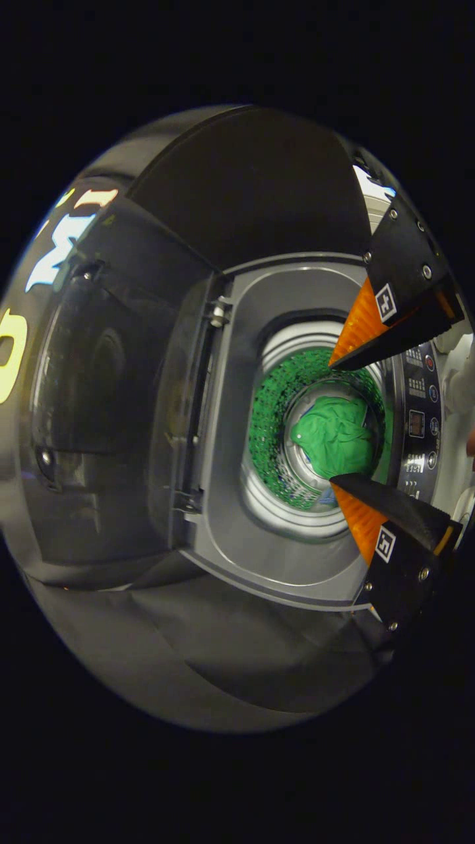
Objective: Put the clothes into the washing machine and then close the washing machine lid.
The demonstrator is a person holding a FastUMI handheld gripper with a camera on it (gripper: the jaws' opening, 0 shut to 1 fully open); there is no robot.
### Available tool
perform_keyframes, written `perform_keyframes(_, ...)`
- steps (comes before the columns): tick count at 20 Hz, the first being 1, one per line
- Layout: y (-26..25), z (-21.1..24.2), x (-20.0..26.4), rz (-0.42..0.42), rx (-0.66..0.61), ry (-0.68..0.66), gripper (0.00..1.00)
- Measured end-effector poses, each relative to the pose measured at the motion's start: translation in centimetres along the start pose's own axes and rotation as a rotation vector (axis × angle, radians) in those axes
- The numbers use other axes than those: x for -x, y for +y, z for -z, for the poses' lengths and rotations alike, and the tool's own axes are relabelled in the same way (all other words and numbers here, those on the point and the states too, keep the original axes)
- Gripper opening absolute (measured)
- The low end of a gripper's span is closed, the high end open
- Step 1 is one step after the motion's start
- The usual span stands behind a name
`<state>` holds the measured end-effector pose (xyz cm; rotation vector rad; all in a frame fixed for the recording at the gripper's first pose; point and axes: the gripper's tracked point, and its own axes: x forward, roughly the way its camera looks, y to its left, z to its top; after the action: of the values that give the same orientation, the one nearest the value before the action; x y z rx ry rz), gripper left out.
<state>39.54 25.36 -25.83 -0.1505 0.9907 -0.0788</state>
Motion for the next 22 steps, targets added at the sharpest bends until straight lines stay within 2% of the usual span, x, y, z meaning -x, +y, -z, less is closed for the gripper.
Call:
perform_keyframes(5, -1.8, -5.3, 3.4, 0.022, -0.088, -0.134, 0.96)
perform_keyframes(10, -4.6, -13.0, 8.3, 0.051, -0.152, -0.328, 0.96)
perform_keyframes(14, -6.7, -18.5, 11.7, 0.088, -0.185, -0.432, 0.95)
perform_keyframes(18, -7.8, -22.6, 12.2, 0.101, -0.18, -0.479, 0.96)
perform_keyframes(22, -8.1, -26.0, 10.4, 0.084, -0.15, -0.475, 0.96)
